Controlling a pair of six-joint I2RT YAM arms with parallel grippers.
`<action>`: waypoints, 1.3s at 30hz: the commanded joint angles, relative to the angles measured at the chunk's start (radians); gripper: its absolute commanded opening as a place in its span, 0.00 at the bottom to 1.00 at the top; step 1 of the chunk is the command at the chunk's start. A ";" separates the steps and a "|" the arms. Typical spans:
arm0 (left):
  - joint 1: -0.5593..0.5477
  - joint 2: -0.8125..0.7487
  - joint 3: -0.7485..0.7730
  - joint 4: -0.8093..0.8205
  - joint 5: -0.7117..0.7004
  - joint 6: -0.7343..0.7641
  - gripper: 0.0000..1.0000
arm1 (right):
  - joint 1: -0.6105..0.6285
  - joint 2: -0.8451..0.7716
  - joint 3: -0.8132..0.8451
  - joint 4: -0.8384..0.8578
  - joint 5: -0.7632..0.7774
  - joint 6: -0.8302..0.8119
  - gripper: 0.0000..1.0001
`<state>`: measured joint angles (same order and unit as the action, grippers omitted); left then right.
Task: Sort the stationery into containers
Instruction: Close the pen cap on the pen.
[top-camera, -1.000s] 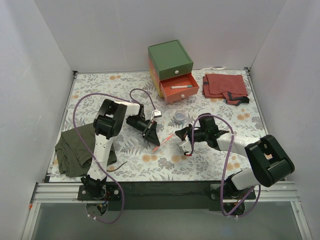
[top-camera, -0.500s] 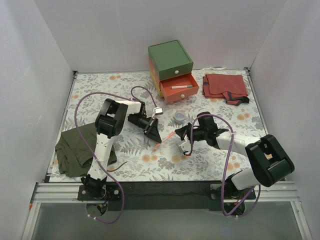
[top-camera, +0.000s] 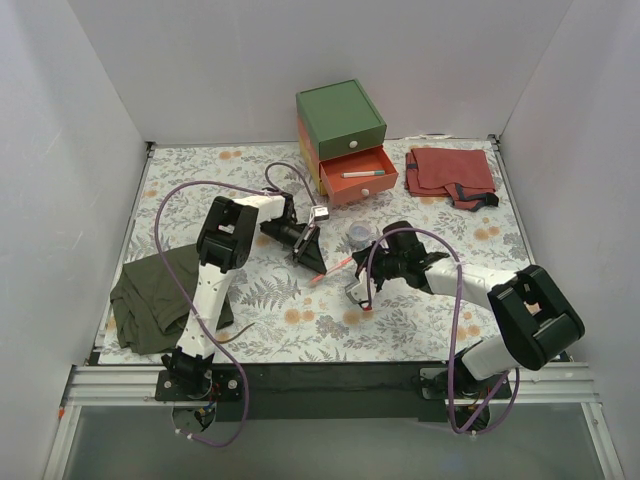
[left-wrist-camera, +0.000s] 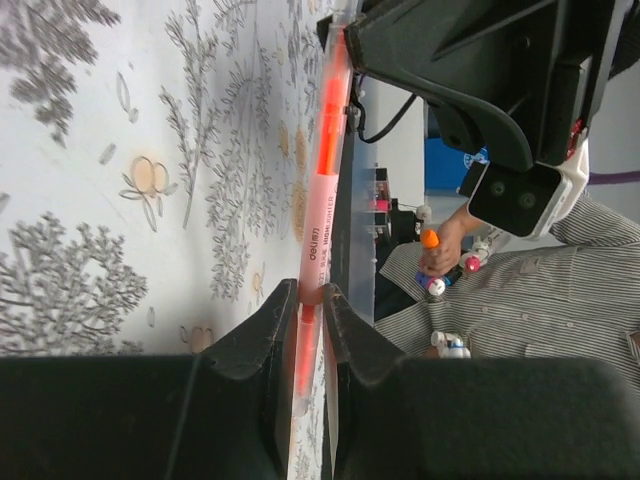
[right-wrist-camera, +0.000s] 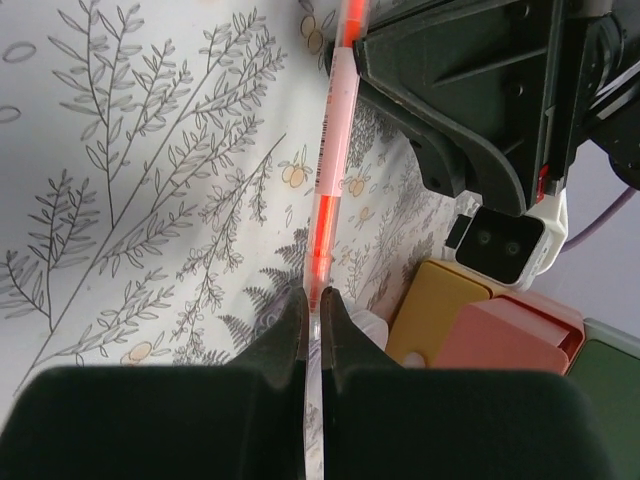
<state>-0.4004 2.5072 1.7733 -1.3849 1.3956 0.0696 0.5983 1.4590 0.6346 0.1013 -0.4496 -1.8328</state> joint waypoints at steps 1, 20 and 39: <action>0.014 0.004 0.089 -0.009 0.229 -0.063 0.00 | 0.075 0.018 0.039 -0.107 -0.051 -0.022 0.01; 0.003 0.022 0.100 -0.006 0.250 -0.057 0.00 | 0.159 0.129 0.158 -0.232 0.029 0.252 0.01; 0.008 -0.099 -0.058 0.001 -0.098 0.026 0.00 | 0.140 0.158 0.284 -0.325 0.066 0.707 0.01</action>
<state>-0.3901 2.4874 1.7267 -1.3605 1.2930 0.0708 0.7250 1.6016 0.8600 -0.1783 -0.2863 -1.2484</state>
